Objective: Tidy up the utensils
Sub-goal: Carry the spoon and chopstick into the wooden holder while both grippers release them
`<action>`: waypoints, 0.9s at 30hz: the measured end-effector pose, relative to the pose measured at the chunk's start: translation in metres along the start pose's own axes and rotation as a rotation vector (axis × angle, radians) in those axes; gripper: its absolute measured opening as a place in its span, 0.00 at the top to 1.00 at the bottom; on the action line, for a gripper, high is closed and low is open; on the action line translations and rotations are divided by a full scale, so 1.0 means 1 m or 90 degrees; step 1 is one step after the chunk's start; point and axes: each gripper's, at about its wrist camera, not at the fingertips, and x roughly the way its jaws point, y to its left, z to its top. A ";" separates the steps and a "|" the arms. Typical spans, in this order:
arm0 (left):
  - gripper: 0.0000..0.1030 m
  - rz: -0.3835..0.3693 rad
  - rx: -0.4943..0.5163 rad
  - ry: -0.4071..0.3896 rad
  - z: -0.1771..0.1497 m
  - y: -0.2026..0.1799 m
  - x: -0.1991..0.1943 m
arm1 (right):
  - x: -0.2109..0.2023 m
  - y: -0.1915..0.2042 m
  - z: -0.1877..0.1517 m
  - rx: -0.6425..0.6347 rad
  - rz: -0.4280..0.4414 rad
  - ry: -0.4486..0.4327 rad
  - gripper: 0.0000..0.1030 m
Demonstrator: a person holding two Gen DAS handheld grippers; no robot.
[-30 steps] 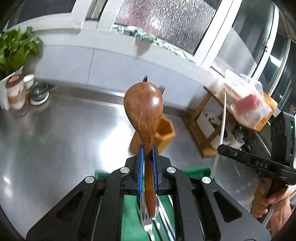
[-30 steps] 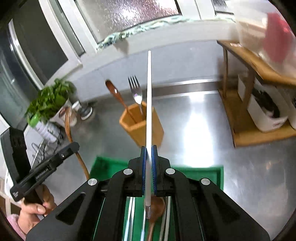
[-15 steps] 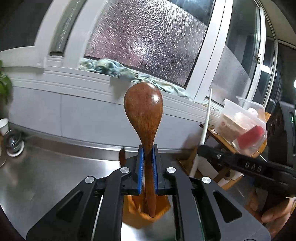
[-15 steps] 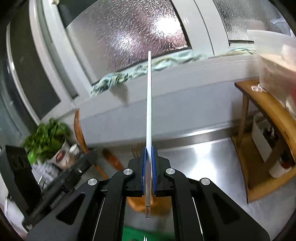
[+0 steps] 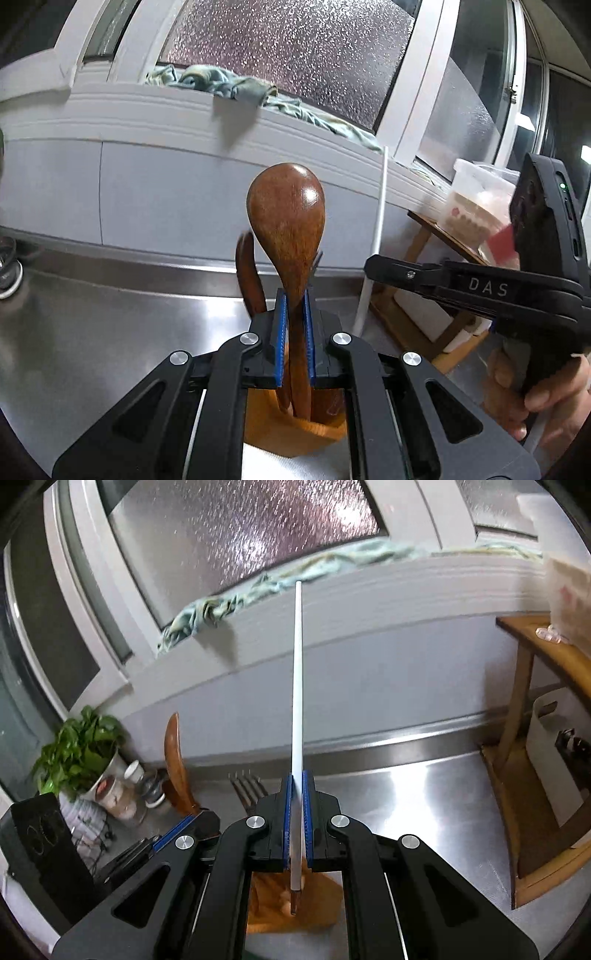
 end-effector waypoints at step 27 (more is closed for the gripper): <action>0.62 -0.016 -0.049 0.078 -0.029 0.014 -0.026 | -0.006 -0.013 -0.034 0.026 0.038 0.105 0.90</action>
